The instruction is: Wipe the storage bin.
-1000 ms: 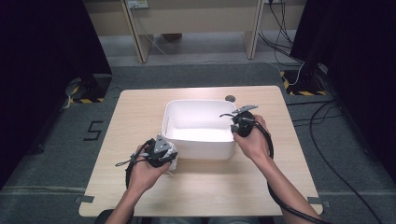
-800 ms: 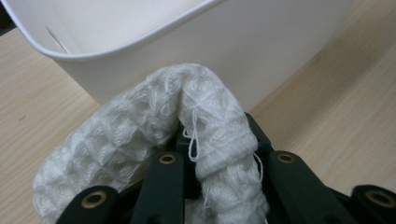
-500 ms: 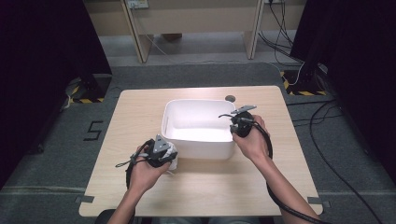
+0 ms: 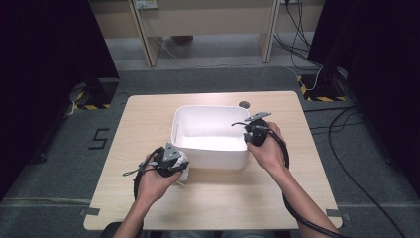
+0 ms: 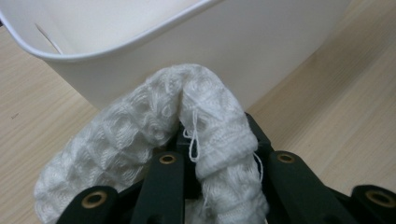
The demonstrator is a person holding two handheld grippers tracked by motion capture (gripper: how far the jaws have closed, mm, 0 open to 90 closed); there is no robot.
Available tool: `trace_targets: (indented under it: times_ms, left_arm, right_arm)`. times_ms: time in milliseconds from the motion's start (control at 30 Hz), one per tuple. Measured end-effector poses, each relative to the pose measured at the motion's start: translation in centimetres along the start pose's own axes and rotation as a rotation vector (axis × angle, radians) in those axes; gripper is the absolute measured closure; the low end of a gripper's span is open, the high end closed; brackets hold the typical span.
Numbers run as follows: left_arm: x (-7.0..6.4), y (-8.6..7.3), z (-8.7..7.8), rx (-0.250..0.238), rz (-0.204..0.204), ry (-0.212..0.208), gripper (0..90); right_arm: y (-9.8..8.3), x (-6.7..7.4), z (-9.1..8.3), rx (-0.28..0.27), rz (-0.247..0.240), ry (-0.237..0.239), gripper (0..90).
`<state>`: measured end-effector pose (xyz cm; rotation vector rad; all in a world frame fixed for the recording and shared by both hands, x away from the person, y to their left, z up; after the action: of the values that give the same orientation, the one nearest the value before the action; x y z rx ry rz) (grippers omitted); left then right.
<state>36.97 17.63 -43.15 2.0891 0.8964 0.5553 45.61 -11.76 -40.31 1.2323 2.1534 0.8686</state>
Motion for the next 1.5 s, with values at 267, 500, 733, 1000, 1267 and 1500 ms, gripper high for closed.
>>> trace_targets:
  times_ms: [267,500,733,1000,1267,1500]
  left_arm:
    - [-0.1,0.0,-0.2,-0.009,-0.003,-0.005,74.5]
    - [0.3,0.3,-0.3,-0.004,-0.021,-0.009,74.9]
    - [0.4,1.2,-1.5,-0.012,-0.009,0.01,74.8]
    - [0.4,1.5,-1.5,0.006,-0.002,0.018,74.7]
    - [0.3,1.3,-1.4,0.005,0.002,0.016,74.7]
    - [0.4,0.4,-0.8,0.023,0.0,0.012,74.6]
  right_arm:
    - [0.0,0.1,0.1,-0.002,-0.011,-0.001,72.3]
    - [-0.1,0.2,0.1,-0.004,-0.045,-0.01,72.3]
    - [0.0,0.1,0.2,-0.002,-0.049,-0.015,72.6]
    - [0.0,0.2,0.2,-0.003,-0.049,-0.009,72.5]
    - [0.0,0.2,0.2,0.0,-0.045,-0.003,72.2]
    - [0.0,0.3,0.1,-0.006,-0.04,0.003,72.1]
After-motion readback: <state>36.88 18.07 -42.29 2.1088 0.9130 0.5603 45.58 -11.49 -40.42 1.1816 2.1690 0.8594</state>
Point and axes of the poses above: each handheld gripper's, and its own axes: z roughly forward along the jaws, y roughly out of its top, x roughly to its left, the point moved 1 cm from there along z, roughly forward along the jaws, and after that the axes turned 6 degrees about -x, right-handed, at the moved point
